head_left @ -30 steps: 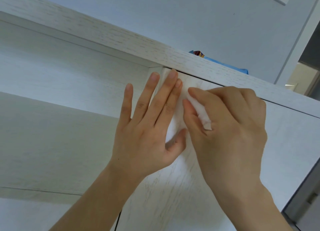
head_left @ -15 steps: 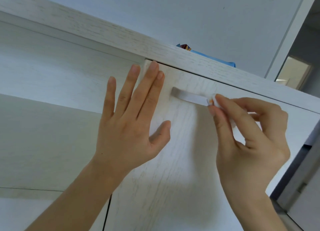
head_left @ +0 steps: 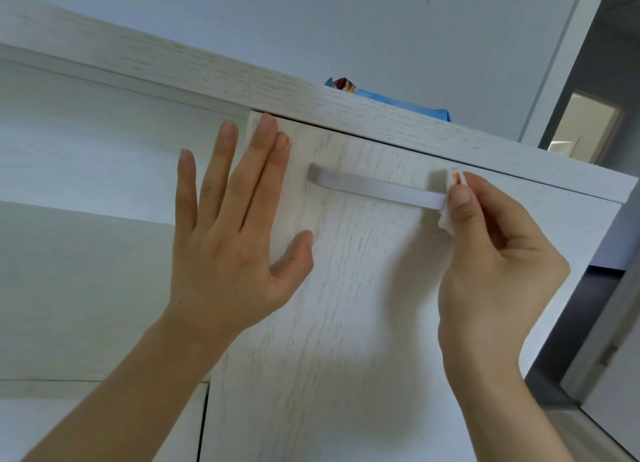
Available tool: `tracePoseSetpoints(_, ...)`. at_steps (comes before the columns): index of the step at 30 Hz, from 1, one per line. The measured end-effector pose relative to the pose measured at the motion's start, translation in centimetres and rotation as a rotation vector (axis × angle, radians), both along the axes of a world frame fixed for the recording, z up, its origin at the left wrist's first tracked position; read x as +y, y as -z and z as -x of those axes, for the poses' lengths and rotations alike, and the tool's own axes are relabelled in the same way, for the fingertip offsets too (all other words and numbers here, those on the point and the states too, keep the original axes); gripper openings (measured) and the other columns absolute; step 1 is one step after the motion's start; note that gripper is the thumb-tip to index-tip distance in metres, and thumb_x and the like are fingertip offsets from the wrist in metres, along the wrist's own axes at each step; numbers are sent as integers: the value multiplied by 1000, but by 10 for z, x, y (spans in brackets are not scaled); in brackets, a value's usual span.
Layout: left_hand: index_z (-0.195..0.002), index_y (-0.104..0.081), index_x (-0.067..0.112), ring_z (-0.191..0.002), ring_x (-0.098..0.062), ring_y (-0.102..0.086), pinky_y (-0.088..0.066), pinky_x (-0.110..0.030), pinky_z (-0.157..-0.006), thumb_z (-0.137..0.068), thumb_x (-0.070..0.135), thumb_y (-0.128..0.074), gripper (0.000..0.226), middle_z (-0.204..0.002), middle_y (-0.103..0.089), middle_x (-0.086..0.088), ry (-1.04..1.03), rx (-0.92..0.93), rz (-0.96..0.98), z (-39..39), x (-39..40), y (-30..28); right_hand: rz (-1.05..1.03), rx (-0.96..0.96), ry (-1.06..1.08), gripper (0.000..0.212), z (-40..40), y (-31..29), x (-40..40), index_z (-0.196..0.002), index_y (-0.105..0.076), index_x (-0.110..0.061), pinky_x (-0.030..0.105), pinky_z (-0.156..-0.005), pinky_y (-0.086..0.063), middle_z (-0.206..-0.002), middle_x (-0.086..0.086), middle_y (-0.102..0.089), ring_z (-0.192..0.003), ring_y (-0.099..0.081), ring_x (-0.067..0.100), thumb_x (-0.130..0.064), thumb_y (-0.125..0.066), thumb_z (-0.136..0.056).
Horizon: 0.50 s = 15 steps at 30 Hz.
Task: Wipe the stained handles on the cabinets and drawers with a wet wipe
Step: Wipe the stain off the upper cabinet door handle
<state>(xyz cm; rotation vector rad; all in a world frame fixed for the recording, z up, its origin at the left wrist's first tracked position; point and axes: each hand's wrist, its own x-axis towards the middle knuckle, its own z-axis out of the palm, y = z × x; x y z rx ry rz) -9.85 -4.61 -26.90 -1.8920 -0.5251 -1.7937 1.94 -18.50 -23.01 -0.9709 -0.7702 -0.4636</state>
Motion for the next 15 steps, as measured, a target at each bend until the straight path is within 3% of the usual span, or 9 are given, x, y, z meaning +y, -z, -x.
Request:
tracePoseSetpoints(8, -144, -25, -1, -142, -35, -17, -14, -57, -115, -89, 33, -45, 68, -151, -18, -14, 9, 9, 27, -1, -3, 0, 87, 81, -230, 12, 4, 0, -9, -88, -72, -36, 5, -76, -47, -97, -13, -72, -90, -65, -3, -26, -67, -86)
tracePoseSetpoints(15, -148, -19, 4, -143, -34, -11, -10, -55, -116, -92, 40, -40, 70, -155, -17, -13, -102, 80, 88, 7, -9, 0, 131, -12, -151, 18, 10, 3, -20, -94, -70, -34, 9, -83, -47, -95, -13, -68, -90, -62, -5, -20, -71, -81)
